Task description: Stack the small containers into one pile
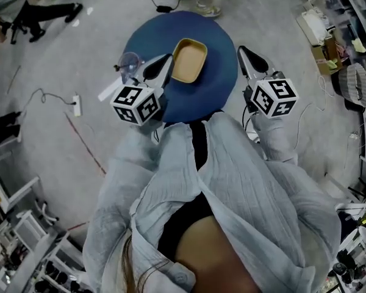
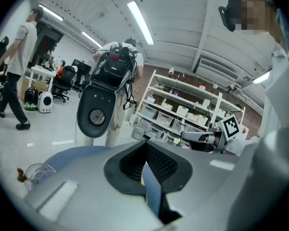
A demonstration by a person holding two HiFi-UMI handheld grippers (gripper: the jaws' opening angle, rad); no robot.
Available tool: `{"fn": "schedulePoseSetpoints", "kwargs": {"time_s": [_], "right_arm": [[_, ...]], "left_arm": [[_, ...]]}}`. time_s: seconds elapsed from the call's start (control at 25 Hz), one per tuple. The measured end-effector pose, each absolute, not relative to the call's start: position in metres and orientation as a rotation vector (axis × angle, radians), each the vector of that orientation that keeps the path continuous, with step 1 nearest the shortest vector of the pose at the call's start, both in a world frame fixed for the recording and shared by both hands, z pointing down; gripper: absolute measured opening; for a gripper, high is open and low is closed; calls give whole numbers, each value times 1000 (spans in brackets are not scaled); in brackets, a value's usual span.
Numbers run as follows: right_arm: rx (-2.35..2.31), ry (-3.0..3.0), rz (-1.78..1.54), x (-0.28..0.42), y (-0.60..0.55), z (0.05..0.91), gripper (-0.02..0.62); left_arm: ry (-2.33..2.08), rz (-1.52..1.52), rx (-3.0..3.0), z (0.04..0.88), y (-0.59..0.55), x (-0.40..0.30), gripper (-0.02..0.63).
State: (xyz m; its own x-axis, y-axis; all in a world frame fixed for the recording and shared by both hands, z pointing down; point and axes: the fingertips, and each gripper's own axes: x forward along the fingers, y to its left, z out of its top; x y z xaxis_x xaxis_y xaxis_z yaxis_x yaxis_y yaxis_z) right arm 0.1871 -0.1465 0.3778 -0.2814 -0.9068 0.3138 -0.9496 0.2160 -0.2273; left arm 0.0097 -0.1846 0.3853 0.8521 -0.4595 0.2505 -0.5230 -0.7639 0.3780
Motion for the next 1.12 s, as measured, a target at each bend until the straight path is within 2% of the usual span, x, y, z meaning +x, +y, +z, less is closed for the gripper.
{"fn": "schedulePoseSetpoints", "kwargs": {"time_s": [1.12], "right_arm": [[1741, -2267, 616, 177, -121, 414, 2]], "left_arm": [[-678, 204, 2546, 407, -151, 16, 11]]}}
